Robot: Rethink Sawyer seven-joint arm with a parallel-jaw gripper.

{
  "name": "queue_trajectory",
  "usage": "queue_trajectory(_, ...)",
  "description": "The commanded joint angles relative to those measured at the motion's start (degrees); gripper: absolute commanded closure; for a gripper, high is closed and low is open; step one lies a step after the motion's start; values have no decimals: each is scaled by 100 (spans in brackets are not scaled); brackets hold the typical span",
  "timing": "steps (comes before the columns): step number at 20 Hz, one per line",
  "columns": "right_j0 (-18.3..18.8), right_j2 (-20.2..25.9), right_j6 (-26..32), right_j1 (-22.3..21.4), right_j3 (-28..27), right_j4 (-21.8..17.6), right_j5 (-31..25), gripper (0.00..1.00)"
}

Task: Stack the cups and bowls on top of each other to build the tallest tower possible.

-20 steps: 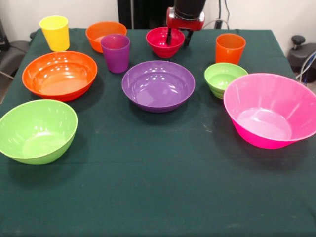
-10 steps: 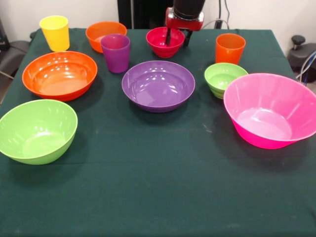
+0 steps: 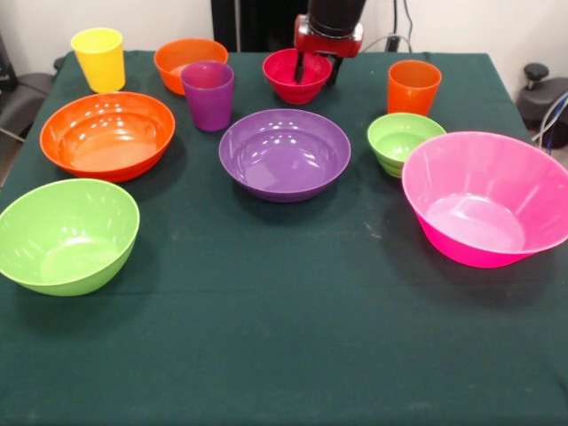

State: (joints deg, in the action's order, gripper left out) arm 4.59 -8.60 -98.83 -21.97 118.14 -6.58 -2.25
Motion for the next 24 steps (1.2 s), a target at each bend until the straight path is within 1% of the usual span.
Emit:
queue_trajectory(1, 108, 594, -519, 85, -695, -168, 163, 0)
queue_trajectory(3, 70, 566, -493, 81, -722, -206, 198, 0)
queue_trajectory(4, 62, 563, -490, 76, -729, -207, 170, 100)
queue_trajectory(7, 105, 609, -463, 70, -727, -211, 105, 100)
queue_trajectory(9, 49, 563, -542, 51, -705, -158, 142, 100)
queue_trajectory(12, 67, 577, -538, 54, -698, -152, 93, 100)
queue_trajectory(15, 159, 663, -506, 90, -692, -171, 67, 100)
queue_trajectory(21, 104, 604, -555, 99, -700, -124, 74, 100)
queue_trajectory(24, 16, 518, -646, 54, -679, -15, -4, 100)
